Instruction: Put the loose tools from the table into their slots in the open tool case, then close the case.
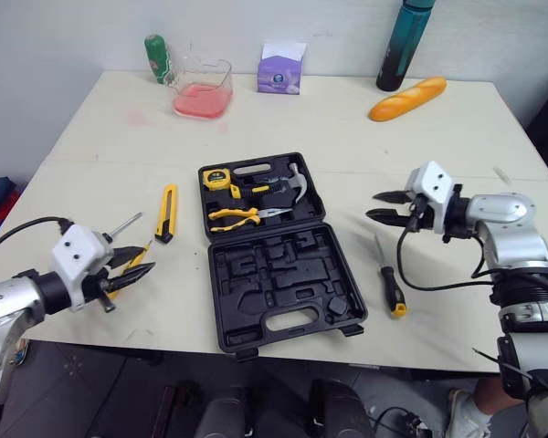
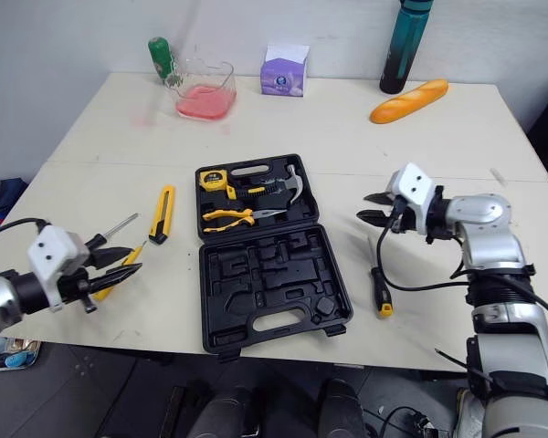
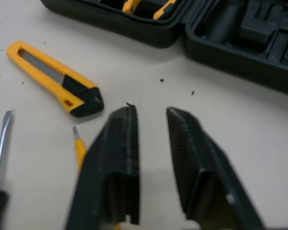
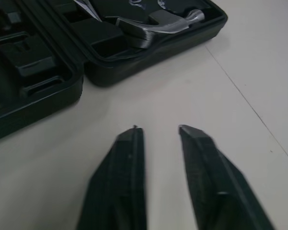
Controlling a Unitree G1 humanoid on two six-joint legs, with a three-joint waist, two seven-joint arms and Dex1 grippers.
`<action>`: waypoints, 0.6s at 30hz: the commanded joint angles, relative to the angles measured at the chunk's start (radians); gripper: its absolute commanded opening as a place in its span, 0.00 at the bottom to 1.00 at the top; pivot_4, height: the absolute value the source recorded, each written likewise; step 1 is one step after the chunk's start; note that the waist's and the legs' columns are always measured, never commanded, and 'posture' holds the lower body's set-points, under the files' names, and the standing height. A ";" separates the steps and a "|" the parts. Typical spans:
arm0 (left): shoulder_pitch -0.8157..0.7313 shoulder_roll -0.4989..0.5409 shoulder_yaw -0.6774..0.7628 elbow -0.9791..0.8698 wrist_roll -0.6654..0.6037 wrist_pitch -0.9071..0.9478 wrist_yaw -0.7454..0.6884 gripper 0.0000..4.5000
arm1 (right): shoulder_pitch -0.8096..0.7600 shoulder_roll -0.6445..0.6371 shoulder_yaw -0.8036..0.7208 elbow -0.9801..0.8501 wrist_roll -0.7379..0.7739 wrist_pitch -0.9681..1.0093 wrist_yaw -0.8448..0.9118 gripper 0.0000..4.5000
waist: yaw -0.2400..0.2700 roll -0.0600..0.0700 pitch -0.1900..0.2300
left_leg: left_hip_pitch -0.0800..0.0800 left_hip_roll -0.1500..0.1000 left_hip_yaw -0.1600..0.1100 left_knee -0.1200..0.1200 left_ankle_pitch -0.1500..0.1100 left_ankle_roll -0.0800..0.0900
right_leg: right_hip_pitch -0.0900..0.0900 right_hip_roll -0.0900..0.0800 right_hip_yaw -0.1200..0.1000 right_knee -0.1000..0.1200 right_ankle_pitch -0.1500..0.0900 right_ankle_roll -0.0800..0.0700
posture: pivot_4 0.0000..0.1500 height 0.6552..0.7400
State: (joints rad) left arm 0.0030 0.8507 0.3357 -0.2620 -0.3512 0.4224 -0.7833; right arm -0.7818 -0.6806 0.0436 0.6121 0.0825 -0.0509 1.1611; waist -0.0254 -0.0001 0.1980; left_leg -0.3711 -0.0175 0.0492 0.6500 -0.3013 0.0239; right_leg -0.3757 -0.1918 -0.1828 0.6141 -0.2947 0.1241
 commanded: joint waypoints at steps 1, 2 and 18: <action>-0.055 -0.026 -0.055 0.002 0.023 0.047 0.054 0.01 | -0.024 0.016 0.018 0.002 -0.029 -0.027 -0.034 0.01 | -0.001 0.000 0.000 | 0.000 0.000 0.000 0.000 0.000 0.000 | 0.000 0.000 0.000 0.000 0.000 0.000 | 1.00 1.00; -0.069 -0.034 -0.069 0.008 0.026 0.056 0.063 0.01 | -0.026 0.021 0.025 0.009 -0.037 -0.031 -0.042 0.01 | -0.001 0.000 0.000 | 0.000 0.000 0.000 0.000 0.000 0.000 | 0.000 0.000 0.000 0.000 0.000 0.000 | 1.00 1.00; -0.241 -0.164 -0.261 0.115 0.074 0.165 0.121 0.01 | -0.096 0.157 0.118 0.201 -0.162 -0.135 -0.174 0.01 | -0.005 0.000 0.000 | 0.001 0.006 0.002 0.002 -0.001 -0.003 | 0.000 0.008 0.006 -0.001 0.000 0.000 | 1.00 1.00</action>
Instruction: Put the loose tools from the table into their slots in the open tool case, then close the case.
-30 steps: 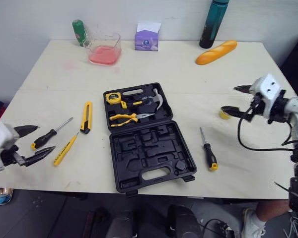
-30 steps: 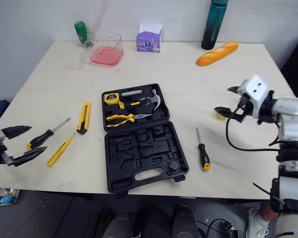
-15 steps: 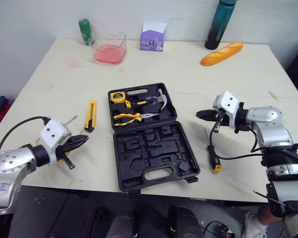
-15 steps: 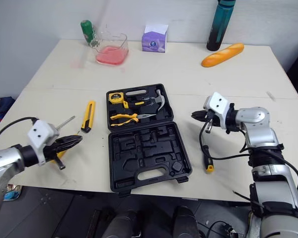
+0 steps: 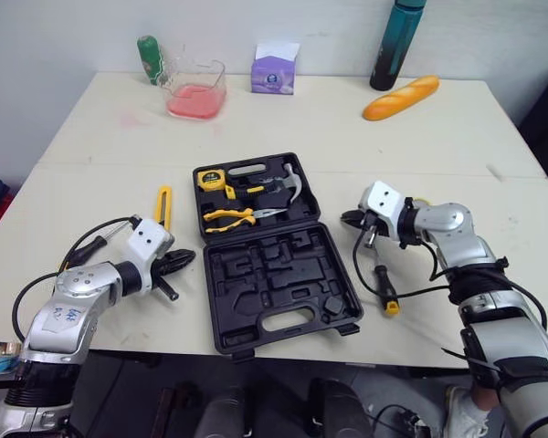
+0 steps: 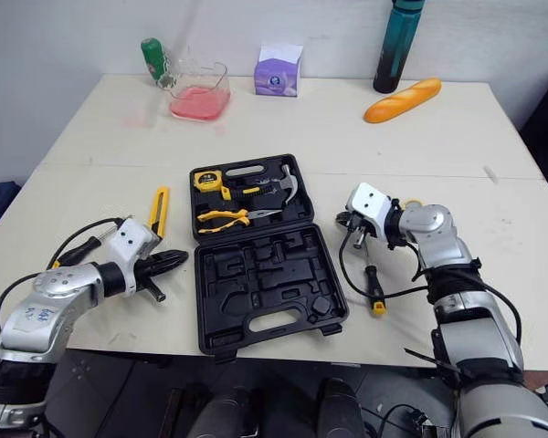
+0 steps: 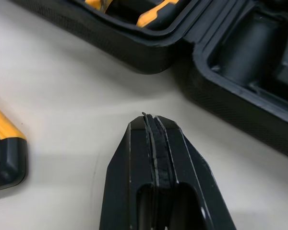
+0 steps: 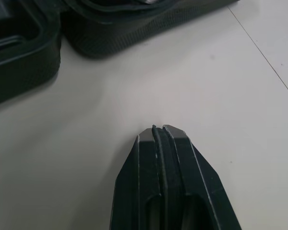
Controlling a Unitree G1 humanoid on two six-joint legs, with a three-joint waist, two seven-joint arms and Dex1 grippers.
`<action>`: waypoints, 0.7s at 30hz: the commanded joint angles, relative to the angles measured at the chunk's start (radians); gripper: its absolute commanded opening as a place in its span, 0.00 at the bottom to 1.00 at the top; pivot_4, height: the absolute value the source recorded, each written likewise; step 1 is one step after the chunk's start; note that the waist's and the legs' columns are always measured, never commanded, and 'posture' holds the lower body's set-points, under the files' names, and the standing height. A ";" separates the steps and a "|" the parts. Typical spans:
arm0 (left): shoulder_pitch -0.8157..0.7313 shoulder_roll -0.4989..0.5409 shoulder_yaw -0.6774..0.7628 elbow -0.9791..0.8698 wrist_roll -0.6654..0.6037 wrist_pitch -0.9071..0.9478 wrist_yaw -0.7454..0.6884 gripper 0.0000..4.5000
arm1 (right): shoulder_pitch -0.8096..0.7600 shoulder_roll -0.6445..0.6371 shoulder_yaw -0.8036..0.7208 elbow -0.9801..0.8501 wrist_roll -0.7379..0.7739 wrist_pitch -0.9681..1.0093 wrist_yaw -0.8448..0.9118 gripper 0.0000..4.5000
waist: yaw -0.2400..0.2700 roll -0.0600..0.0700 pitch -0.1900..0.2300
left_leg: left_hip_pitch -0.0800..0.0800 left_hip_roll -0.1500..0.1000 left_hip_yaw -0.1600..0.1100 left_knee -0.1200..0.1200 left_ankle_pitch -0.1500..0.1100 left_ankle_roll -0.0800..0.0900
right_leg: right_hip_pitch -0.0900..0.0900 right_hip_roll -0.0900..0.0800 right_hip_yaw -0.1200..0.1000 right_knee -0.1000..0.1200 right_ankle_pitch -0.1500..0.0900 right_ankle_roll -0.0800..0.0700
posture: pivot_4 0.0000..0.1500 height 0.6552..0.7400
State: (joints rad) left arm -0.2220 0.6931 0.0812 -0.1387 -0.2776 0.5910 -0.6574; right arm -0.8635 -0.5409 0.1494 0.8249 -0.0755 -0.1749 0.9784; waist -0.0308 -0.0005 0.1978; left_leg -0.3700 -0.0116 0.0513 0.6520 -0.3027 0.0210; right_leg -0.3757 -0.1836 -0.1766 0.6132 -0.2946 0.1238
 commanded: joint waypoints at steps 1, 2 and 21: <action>-0.019 -0.009 -0.010 -0.008 0.002 -0.004 -0.005 0.01 | -0.014 0.021 0.013 -0.014 -0.004 -0.011 0.011 0.01 | 0.000 0.000 0.000 | 0.000 0.000 0.000 0.000 0.000 0.000 | 0.000 0.000 0.000 0.000 0.000 0.000 | 1.00 1.00; -0.020 -0.011 -0.012 -0.008 0.005 -0.004 -0.004 0.01 | -0.015 0.022 0.013 -0.015 -0.004 -0.011 0.012 0.01 | 0.000 0.000 0.000 | 0.000 0.000 0.000 0.000 0.000 0.000 | 0.000 0.000 0.000 0.000 0.000 0.000 | 1.00 1.00; -0.113 -0.055 -0.073 0.074 0.043 -0.056 -0.016 0.01 | 0.017 0.006 0.047 -0.262 0.028 0.088 0.159 0.01 | 0.003 0.000 0.000 | -0.001 0.000 0.000 0.001 0.000 0.000 | 0.000 0.001 0.002 -0.001 0.000 0.000 | 1.00 1.00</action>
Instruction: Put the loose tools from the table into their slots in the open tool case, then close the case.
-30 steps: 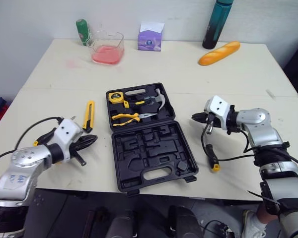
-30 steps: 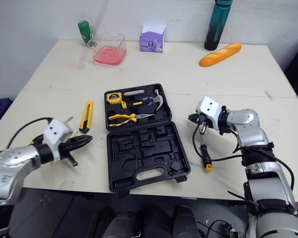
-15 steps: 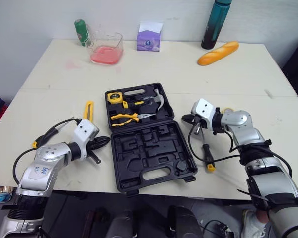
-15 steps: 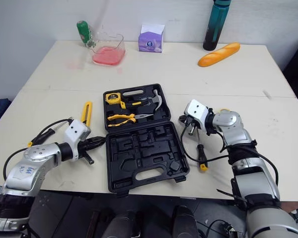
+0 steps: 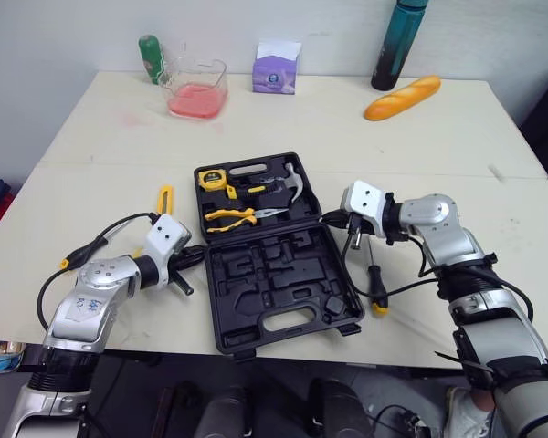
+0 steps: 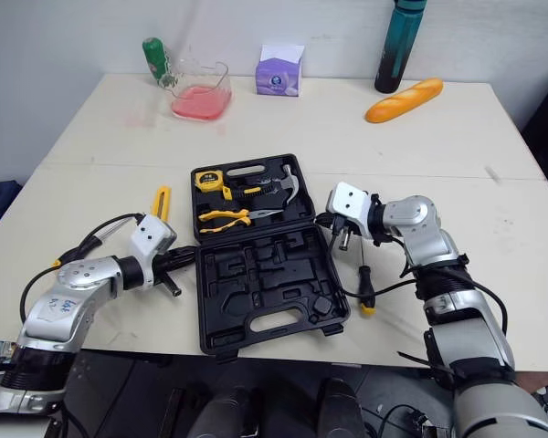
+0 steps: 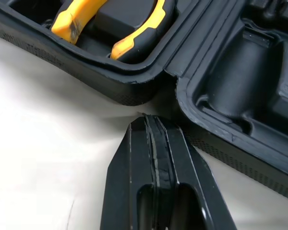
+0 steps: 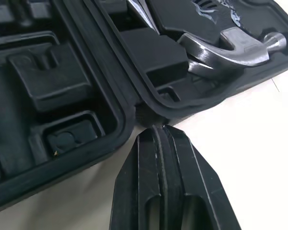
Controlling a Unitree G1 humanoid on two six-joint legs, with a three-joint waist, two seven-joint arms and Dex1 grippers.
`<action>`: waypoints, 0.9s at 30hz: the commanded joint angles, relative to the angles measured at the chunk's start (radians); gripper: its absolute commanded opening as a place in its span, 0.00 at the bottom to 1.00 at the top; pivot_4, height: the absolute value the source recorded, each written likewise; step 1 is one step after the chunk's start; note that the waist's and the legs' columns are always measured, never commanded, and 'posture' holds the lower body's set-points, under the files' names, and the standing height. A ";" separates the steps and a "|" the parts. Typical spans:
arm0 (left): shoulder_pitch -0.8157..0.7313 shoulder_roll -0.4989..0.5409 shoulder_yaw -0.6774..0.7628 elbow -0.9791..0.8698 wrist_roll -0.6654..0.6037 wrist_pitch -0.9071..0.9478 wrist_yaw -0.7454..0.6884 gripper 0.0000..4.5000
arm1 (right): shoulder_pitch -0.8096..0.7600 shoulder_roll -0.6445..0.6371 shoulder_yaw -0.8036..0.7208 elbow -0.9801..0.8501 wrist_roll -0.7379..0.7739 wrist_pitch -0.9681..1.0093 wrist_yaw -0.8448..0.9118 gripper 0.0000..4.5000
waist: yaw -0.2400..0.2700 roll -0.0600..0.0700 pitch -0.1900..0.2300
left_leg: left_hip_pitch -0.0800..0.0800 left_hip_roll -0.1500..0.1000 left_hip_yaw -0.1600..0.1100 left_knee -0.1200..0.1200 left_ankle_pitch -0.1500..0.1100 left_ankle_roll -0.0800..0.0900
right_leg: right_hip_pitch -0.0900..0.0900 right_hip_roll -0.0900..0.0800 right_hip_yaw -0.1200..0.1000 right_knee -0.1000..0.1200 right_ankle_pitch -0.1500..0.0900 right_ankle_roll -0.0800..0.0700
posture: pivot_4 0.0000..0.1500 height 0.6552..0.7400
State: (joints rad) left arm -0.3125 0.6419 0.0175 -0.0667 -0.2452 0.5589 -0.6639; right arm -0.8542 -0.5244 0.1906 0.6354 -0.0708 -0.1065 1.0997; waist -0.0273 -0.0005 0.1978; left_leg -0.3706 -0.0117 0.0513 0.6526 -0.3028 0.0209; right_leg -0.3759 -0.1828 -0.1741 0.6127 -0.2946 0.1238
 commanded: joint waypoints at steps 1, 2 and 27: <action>-0.026 -0.005 -0.011 0.004 0.011 -0.027 -0.015 0.01 | 0.014 -0.012 0.004 -0.087 0.028 0.033 0.045 0.01 | 0.000 0.000 0.000 | 0.000 0.000 0.000 0.000 0.000 0.000 | 0.000 0.000 0.000 0.000 0.000 0.000 | 1.00 1.00; -0.028 -0.006 -0.012 0.005 0.011 -0.030 -0.019 0.01 | 0.022 -0.014 0.003 -0.102 0.032 0.045 0.051 0.01 | 0.000 0.000 0.000 | 0.000 0.000 0.000 0.000 0.000 0.000 | 0.000 0.000 0.000 0.000 0.000 0.000 | 1.00 1.00; -0.078 0.011 -0.065 0.082 0.049 -0.181 -0.196 0.01 | 0.247 -0.101 0.003 -0.492 0.102 0.280 0.122 0.01 | 0.024 0.000 0.000 | -0.001 0.000 0.000 0.000 0.000 0.000 | 0.000 0.000 0.000 -0.001 0.000 0.000 | 1.00 1.00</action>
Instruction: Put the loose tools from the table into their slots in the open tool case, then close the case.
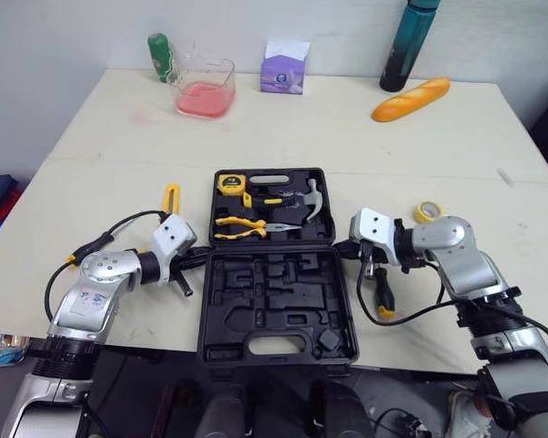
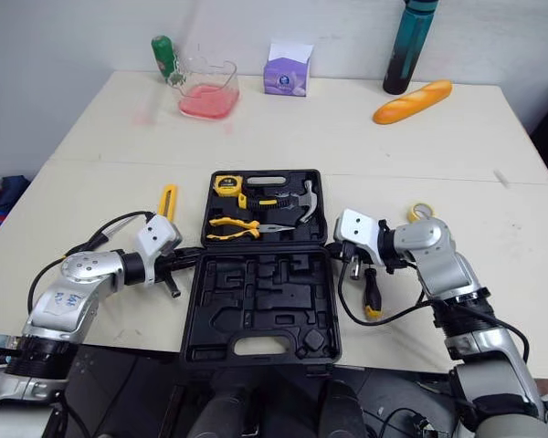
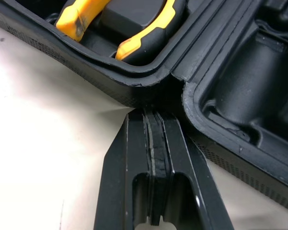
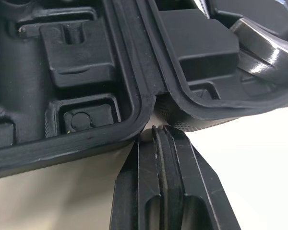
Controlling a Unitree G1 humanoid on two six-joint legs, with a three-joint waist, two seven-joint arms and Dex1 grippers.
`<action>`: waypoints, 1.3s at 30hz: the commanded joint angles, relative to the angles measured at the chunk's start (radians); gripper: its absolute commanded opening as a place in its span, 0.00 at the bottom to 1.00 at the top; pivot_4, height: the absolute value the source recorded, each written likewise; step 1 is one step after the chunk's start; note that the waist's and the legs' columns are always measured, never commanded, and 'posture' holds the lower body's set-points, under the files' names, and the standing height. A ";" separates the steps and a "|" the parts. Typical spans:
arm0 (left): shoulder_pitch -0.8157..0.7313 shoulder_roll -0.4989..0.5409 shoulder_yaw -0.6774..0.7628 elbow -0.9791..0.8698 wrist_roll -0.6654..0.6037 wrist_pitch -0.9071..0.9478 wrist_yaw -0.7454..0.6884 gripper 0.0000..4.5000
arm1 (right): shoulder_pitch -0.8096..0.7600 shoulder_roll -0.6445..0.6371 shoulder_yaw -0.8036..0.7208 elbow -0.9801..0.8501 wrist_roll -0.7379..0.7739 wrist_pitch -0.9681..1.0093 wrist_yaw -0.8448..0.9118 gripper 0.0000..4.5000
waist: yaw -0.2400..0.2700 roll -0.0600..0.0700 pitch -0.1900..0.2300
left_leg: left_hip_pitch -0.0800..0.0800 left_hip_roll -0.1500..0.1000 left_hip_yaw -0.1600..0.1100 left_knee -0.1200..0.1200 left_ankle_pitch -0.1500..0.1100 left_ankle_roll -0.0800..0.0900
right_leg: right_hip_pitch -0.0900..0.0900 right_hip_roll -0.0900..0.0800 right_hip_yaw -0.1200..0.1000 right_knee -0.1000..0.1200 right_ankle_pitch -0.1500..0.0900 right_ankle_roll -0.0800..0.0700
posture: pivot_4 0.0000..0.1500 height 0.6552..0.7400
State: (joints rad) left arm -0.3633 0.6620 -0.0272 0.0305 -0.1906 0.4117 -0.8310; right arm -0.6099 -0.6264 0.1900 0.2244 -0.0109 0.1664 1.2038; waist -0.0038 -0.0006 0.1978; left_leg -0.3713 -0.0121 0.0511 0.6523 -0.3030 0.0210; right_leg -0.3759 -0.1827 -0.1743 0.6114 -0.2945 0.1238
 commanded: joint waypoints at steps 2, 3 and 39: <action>-0.040 -0.015 -0.022 0.002 0.000 -0.044 -0.032 0.01 | 0.016 -0.007 0.003 -0.103 0.041 0.014 0.019 0.01 | 0.002 0.000 0.000 | 0.000 0.000 0.000 0.000 0.000 0.000 | 0.000 0.000 0.000 0.000 0.000 0.000 | 1.00 1.00; -0.045 -0.017 -0.023 0.008 0.002 -0.047 -0.034 0.01 | 0.020 -0.010 0.003 -0.109 0.041 0.017 0.019 0.01 | 0.002 0.000 0.000 | 0.000 0.000 0.000 0.000 0.000 0.000 | 0.000 0.000 0.000 0.000 0.000 0.000 | 1.00 1.00; 0.254 0.277 0.561 -0.128 -0.209 -0.049 -0.175 0.16 | 0.098 -0.413 -0.391 -0.018 0.236 0.087 0.045 0.17 | 0.002 -0.001 0.002 | 0.000 0.001 0.000 0.000 -0.001 0.000 | 0.000 0.000 0.000 -0.001 0.000 0.000 | 1.00 1.00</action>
State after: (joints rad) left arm -0.1225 0.9052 0.4361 -0.0888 -0.3713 0.3632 -1.0020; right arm -0.5266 -0.9949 -0.1336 0.1911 0.1974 0.2427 1.2536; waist -0.0016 -0.0018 0.1996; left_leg -0.3712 -0.0112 0.0513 0.6520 -0.3043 0.0214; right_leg -0.3758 -0.1825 -0.1745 0.6103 -0.2946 0.1238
